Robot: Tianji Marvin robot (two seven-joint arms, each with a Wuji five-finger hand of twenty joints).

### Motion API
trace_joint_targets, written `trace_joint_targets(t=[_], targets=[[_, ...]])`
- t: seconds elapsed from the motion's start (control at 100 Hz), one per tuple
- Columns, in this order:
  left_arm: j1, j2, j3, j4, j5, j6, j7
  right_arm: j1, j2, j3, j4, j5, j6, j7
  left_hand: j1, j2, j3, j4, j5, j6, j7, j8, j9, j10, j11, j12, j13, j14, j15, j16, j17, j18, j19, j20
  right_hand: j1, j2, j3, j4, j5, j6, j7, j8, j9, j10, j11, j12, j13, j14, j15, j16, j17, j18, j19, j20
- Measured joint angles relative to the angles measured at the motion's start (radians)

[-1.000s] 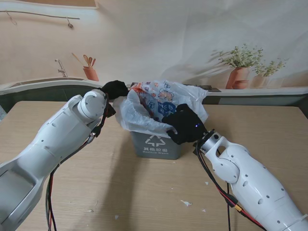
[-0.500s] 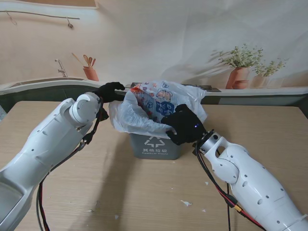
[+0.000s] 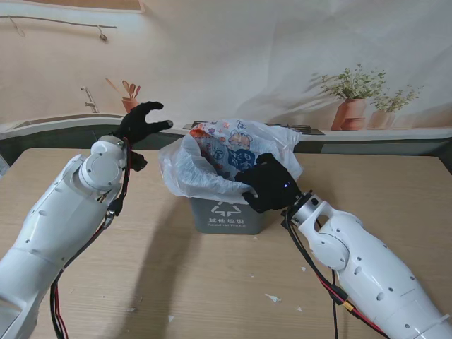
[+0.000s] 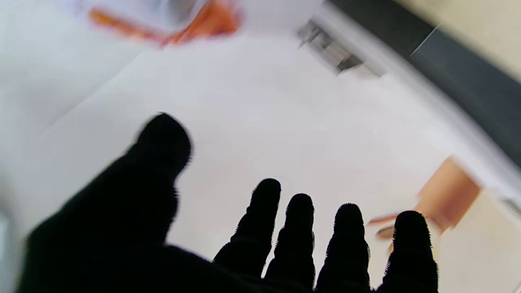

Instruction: Fit the garbage bag over the bin

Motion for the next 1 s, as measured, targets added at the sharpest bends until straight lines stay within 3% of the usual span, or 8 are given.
trace_joint_targets(t=[0.13, 0.21, 0.3, 0.48, 0.61, 0.79, 0.88, 1.0], targets=[[0.048, -0.008, -0.044, -0.053, 0.014, -0.12, 0.084, 0.003, 0.0, -0.005, 0.001, 0.0, 0.001, 0.0, 0.115, 0.019, 0.113, 0.009, 0.076, -0.093, 0.12, 0.059, 0.002, -0.001, 0.147, 0.081, 0.0, 0.0, 0.111, 0.022, -0.001, 0.0, 0.0, 0.035, 0.0, 0.0, 0.0, 0.0, 0.0, 0.0, 0.0, 0.0, 0.0, 0.0, 0.0, 0.0, 0.0, 0.0, 0.001, 0.0, 0.001, 0.0, 0.0, 0.0], [0.091, 0.013, -0.058, -0.166, 0.036, -0.135, -0.013, 0.006, 0.0, -0.009, 0.002, 0.0, 0.002, -0.002, 0.106, 0.019, 0.117, 0.01, 0.103, -0.115, 0.12, 0.059, 0.018, -0.014, 0.16, 0.083, 0.001, -0.004, 0.131, 0.021, -0.001, 0.0, 0.0, 0.036, 0.0, 0.0, 0.0, 0.0, 0.0, 0.0, 0.0, 0.0, 0.0, 0.0, 0.0, 0.0, 0.0, 0.0, 0.001, 0.0, 0.001, 0.0, 0.0, 0.0], [0.115, 0.055, -0.06, -0.254, 0.137, -0.263, -0.179, 0.006, -0.001, -0.012, 0.004, 0.0, 0.005, -0.006, 0.083, 0.018, 0.108, 0.01, 0.115, -0.146, 0.111, 0.059, 0.039, -0.051, 0.164, 0.083, 0.013, -0.035, 0.145, 0.0, 0.002, -0.003, 0.0, 0.036, 0.0, -0.001, 0.0, 0.0, 0.0, 0.0, 0.0, 0.0, 0.0, 0.0, 0.0, 0.0, 0.0, 0.0, 0.001, 0.0, 0.001, 0.0, 0.0, 0.0], [0.169, 0.109, -0.068, -0.376, 0.171, -0.341, -0.261, 0.007, -0.002, -0.015, 0.005, -0.002, 0.008, -0.011, 0.011, 0.017, 0.017, 0.01, 0.115, -0.142, 0.048, 0.034, 0.063, -0.051, 0.157, 0.083, 0.036, -0.037, 0.162, -0.027, 0.002, -0.002, 0.012, 0.01, 0.0, -0.002, 0.0, 0.0, 0.0, 0.0, 0.0, 0.0, 0.0, 0.0, 0.0, 0.0, 0.0, 0.0, 0.001, 0.0, 0.003, 0.0, 0.0, 0.0], [0.209, 0.132, -0.09, -0.449, 0.306, -0.451, -0.319, 0.005, -0.002, -0.012, 0.003, -0.01, 0.008, -0.013, -0.008, 0.018, -0.086, 0.01, 0.117, -0.137, 0.011, 0.014, 0.07, -0.06, 0.148, 0.083, 0.042, -0.038, 0.161, -0.039, 0.002, -0.002, 0.027, -0.007, 0.0, -0.003, 0.0, 0.0, 0.0, 0.0, 0.0, -0.001, 0.0, 0.0, 0.0, 0.0, 0.0, 0.0, 0.001, 0.0, 0.011, 0.0, 0.002, 0.0], [0.242, 0.162, -0.101, -0.527, 0.351, -0.494, -0.414, 0.003, -0.002, -0.009, 0.0, -0.014, 0.007, -0.013, -0.06, 0.013, -0.159, 0.023, 0.111, -0.111, -0.039, -0.009, 0.059, -0.072, 0.12, 0.083, 0.043, -0.064, 0.136, -0.052, 0.002, -0.002, 0.027, -0.039, 0.0, -0.003, 0.0, 0.0, 0.0, 0.0, 0.0, -0.011, 0.0, 0.0, 0.0, 0.0, 0.0, 0.0, 0.001, 0.0, 0.011, 0.0, 0.004, 0.0], [0.247, 0.173, -0.102, -0.538, 0.457, -0.539, -0.417, 0.002, -0.002, -0.008, 0.0, -0.014, 0.007, -0.013, -0.057, -0.021, -0.155, 0.033, 0.1, -0.099, -0.049, -0.014, 0.05, -0.073, 0.116, 0.083, 0.043, -0.066, 0.125, -0.052, 0.002, -0.003, 0.027, -0.048, 0.0, -0.004, 0.0, -0.001, 0.0, 0.0, 0.0, -0.012, 0.0, 0.001, 0.0, 0.0, 0.0, 0.0, 0.001, 0.0, 0.011, 0.0, 0.004, 0.0], [0.249, 0.181, -0.092, -0.529, 0.45, -0.527, -0.415, 0.001, -0.002, -0.008, -0.001, -0.014, 0.007, -0.014, -0.056, -0.06, -0.133, 0.033, 0.088, -0.093, -0.052, -0.014, 0.049, -0.073, 0.115, 0.083, 0.043, -0.066, 0.112, -0.053, 0.002, -0.003, 0.026, -0.05, 0.0, -0.004, 0.0, -0.001, 0.0, 0.0, 0.0, -0.012, 0.0, 0.001, 0.0, 0.0, 0.0, 0.0, 0.001, 0.0, 0.012, 0.0, 0.004, 0.0]])
